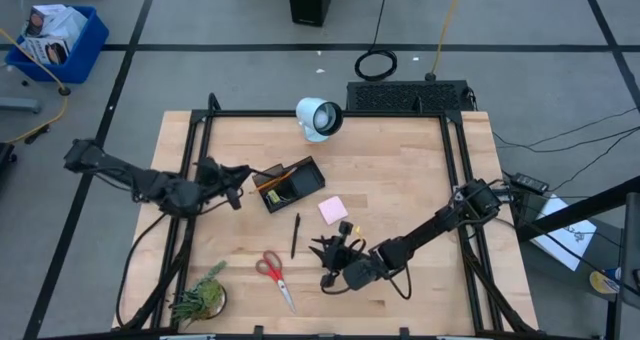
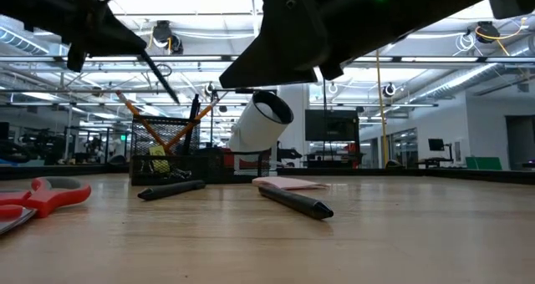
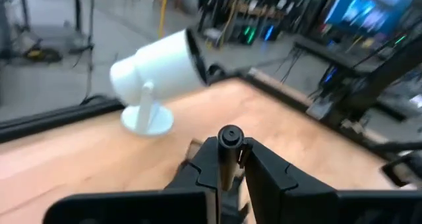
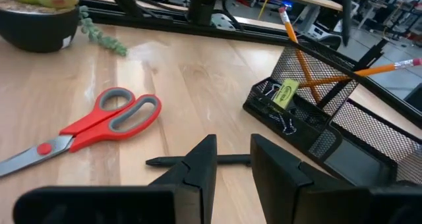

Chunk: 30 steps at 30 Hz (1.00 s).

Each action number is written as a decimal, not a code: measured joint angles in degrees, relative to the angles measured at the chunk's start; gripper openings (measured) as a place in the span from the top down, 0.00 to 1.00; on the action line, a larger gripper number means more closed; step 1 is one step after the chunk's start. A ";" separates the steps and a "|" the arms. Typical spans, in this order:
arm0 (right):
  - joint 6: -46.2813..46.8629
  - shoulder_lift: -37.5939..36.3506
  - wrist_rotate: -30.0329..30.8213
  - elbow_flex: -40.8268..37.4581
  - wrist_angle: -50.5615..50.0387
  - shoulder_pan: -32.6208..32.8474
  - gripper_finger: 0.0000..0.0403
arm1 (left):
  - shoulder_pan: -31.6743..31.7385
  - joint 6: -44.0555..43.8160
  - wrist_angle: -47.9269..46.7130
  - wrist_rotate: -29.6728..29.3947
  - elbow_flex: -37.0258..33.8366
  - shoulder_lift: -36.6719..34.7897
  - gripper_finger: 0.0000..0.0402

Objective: Pick and place office supplies into organizer
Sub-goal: Put the black pen into the black desk organizer

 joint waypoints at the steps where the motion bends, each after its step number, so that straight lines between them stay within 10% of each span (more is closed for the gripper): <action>1: 0.16 0.00 -0.02 0.00 0.00 -0.06 0.79 | 1.02 -1.47 -3.54 0.92 1.59 0.44 0.89; 13: 0.50 0.02 -0.14 0.00 -0.46 -0.02 0.79 | 12.57 -4.88 -9.54 19.15 5.39 10.17 0.89; 30: 7.41 0.07 -0.26 -5.47 4.13 -1.82 0.79 | 14.49 -1.91 -8.70 23.01 11.21 17.75 0.88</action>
